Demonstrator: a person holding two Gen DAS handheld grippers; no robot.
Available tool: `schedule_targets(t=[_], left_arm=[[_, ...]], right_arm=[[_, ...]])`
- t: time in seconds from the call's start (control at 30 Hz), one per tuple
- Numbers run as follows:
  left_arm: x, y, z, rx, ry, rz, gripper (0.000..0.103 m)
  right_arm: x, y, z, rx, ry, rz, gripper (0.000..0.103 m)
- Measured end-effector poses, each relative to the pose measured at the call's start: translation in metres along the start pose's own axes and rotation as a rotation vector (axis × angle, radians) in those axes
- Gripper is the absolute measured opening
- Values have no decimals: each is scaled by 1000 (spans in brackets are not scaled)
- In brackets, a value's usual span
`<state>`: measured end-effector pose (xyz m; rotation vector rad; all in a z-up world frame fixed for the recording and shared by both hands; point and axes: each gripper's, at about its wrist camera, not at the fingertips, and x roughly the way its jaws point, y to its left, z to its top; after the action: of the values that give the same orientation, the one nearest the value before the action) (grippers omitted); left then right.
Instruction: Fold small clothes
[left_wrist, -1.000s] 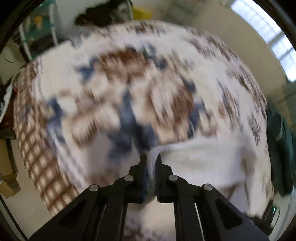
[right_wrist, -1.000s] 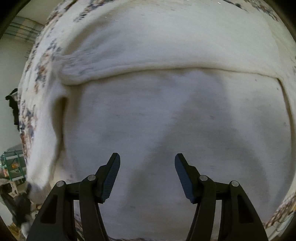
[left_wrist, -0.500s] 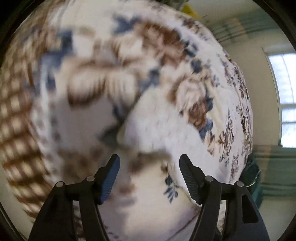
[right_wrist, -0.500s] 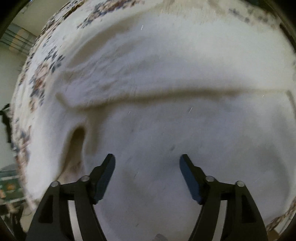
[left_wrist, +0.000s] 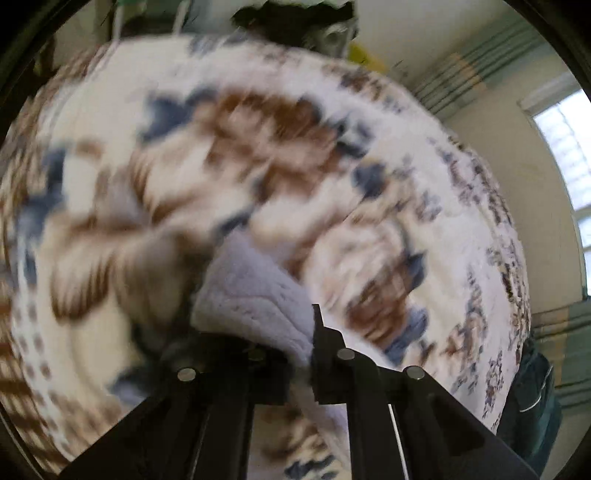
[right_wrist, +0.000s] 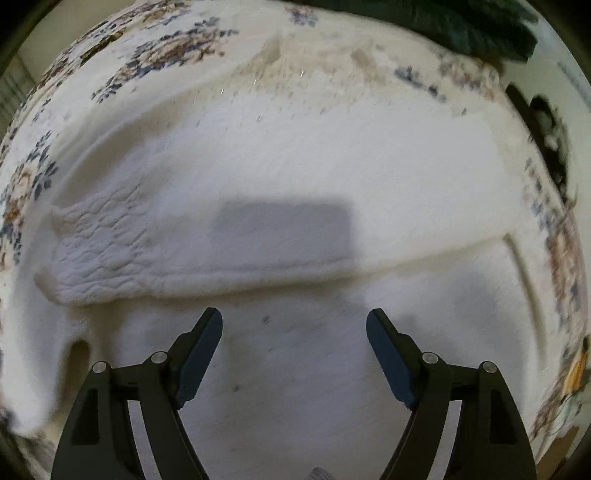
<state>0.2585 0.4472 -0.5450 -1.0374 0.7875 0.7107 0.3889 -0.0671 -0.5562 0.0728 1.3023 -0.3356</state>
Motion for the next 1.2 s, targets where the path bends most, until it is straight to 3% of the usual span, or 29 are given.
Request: schedule_targets(t=[0.23, 0.37, 0.47, 0.6, 0.73, 0.83, 0.93, 1.2], left_arm=[[-40, -76, 34, 150, -105, -45, 6], [-66, -142, 27, 278, -142, -88, 6], [-84, -203, 0, 437, -160, -104, 6], [-91, -272, -70, 652, -117, -120, 6], [-82, -333, -176, 884, -40, -156, 6], [-68, -363, -257, 999, 36, -189, 6], [-56, -385, -327, 1068, 116, -225, 6], [-38, -430, -485, 1239, 281, -277, 6]], right_arm=[[-11, -16, 23, 8, -28, -52, 82], [-7, -38, 36, 49, 25, -2, 83], [1, -57, 45, 74, 70, 87, 83], [9, -81, 61, 34, 86, 117, 83], [12, -114, 74, 8, 40, 114, 83], [22, -145, 86, -19, 40, 81, 83], [32, -178, 95, -74, 12, -34, 83], [57, -287, 112, 2, 31, -110, 83]])
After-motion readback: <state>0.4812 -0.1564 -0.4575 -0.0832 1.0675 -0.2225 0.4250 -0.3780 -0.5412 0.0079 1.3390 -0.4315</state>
